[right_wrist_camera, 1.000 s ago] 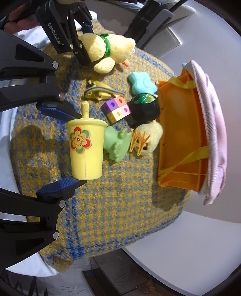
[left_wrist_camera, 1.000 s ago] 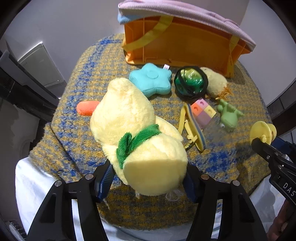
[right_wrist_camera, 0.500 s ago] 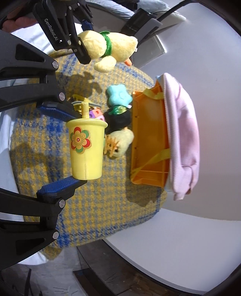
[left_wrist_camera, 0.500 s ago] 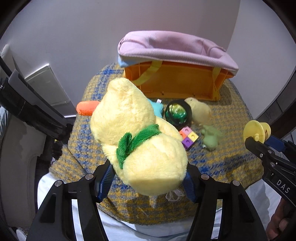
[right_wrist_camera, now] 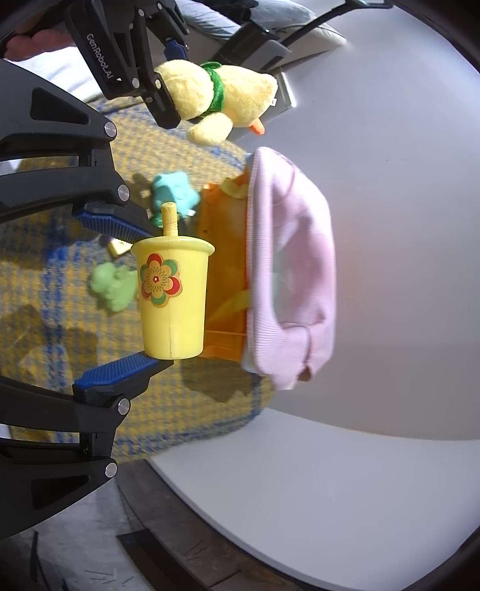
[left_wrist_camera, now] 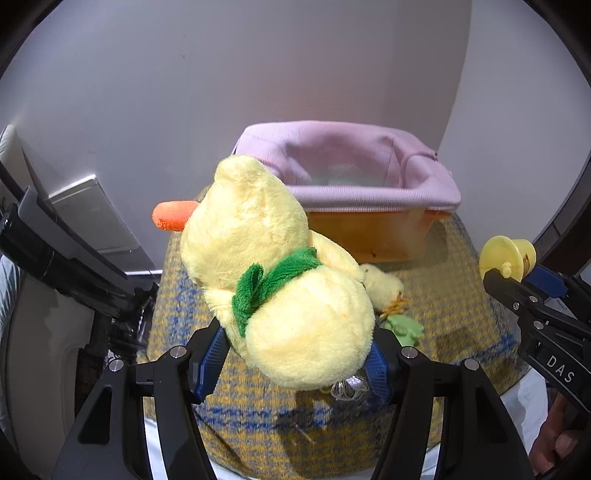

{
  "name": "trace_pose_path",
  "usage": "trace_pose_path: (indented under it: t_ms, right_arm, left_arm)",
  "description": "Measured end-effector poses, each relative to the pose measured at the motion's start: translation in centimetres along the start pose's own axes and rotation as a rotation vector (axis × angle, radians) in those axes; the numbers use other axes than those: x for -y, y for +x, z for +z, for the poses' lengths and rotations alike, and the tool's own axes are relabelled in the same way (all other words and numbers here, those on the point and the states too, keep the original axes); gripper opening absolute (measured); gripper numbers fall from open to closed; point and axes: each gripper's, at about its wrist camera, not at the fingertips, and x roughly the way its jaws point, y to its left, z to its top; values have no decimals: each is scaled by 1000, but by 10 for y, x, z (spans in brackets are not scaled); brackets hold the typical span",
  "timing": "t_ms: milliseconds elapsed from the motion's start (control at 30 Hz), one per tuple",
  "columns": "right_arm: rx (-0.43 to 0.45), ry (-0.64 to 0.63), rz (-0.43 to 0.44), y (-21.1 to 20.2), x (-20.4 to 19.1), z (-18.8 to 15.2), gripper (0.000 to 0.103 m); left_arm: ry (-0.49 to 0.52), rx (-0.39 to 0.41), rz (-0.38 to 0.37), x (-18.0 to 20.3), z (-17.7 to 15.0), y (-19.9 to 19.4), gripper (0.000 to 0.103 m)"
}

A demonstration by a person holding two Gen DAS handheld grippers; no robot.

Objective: Organize objects
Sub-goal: 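Lift the cup and duck into the pink-lined orange crate and open both tools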

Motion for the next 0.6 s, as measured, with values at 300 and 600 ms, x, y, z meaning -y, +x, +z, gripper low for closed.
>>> trace_pose_path:
  t_ms: [300,600]
  right_arm:
    - [42,-10,-3,10,2,39,57]
    - [68,-16,-9,32,4,78,57]
  left_arm:
    - [7,41,-3,0,39,7,64]
    - [38,87,-21,6,81,20,64]
